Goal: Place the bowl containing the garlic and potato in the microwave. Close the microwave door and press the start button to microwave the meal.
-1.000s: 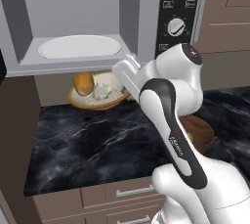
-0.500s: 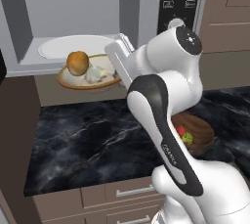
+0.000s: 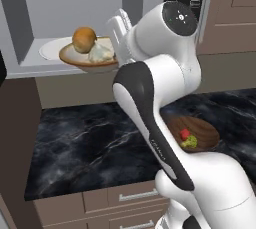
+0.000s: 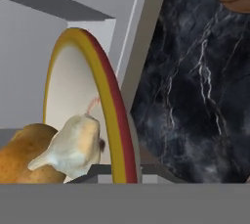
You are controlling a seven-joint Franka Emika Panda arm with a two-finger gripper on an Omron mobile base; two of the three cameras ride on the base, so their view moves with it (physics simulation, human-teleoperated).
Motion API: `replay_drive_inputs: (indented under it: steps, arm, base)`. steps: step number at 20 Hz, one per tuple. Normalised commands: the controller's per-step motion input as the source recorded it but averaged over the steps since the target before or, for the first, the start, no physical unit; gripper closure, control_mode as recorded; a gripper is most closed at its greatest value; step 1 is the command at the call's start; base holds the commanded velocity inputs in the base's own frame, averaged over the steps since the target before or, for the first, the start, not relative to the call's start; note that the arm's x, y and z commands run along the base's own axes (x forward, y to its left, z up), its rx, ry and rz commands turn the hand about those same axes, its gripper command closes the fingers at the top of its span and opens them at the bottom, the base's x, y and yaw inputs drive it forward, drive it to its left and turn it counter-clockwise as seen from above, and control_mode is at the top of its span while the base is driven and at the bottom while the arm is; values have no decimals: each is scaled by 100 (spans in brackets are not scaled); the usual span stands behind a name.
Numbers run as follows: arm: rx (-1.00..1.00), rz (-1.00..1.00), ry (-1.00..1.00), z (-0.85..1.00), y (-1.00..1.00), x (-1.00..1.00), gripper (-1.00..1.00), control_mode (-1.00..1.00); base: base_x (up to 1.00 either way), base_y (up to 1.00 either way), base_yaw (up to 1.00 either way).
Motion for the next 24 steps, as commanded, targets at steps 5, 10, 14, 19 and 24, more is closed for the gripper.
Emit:
replay_drive_inputs:
  steps: [5,10,14,19,24]
  arm:
    - [12,-14,-5,7,0,9,100,-100]
    - [14,-5,0,0,0,29,100,-100]
    - [11,0,0,0,0,44,100,-100]
    - [2,0,0,-4,0,44,100,-100]
    - [-4,0,0,-7,11,47,100,-100]
  base:
    - [0,0,0]
    - [0,0,0]
    - [0,0,0]
    - [0,0,0]
    - [0,0,0]
